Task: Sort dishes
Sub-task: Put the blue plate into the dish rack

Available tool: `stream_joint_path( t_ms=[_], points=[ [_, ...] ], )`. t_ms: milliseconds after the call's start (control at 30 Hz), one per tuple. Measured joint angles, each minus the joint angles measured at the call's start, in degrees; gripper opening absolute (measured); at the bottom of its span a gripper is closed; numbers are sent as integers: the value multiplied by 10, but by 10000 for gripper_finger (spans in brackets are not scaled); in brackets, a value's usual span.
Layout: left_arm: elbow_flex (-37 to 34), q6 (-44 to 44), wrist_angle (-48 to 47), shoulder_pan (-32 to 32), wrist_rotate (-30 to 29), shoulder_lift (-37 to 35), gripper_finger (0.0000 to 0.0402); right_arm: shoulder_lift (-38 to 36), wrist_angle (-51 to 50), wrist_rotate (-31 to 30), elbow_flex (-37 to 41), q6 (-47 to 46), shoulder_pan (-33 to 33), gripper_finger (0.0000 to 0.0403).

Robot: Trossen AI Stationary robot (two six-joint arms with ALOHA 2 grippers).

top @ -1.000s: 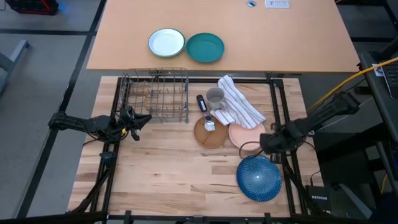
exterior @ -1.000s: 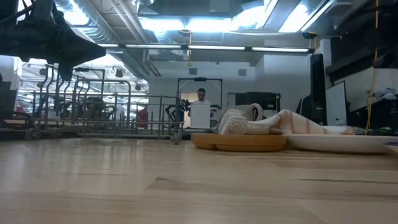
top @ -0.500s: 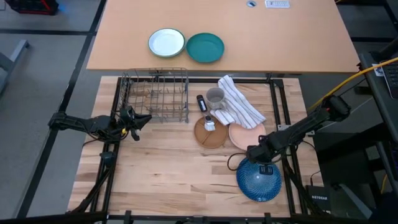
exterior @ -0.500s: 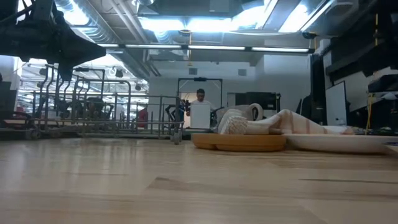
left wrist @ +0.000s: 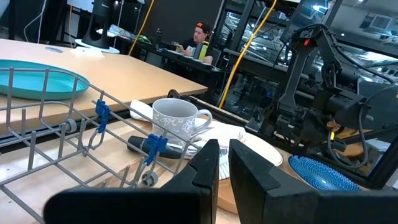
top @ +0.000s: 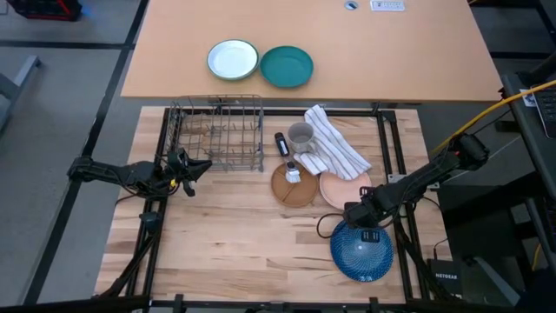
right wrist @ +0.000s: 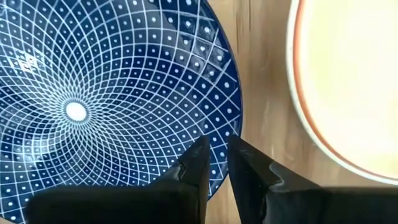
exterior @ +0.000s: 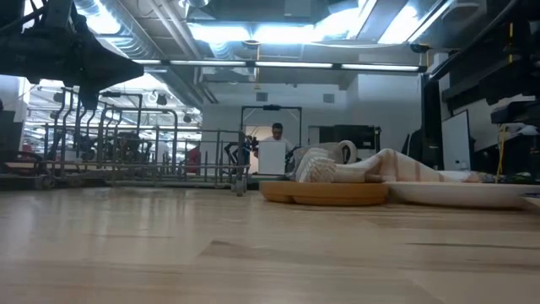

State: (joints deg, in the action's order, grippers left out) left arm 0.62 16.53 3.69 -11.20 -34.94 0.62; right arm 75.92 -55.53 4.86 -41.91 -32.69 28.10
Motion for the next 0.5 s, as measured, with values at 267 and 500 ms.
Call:
stream_joint_path(
  t_ms=[267,500],
  points=[
    [0,0,0,0,0,0,29,0,0,3,0,0,0,60],
    [0,0,0,0,0,0,29,0,-1,6,0,0,0,70]
  ],
)
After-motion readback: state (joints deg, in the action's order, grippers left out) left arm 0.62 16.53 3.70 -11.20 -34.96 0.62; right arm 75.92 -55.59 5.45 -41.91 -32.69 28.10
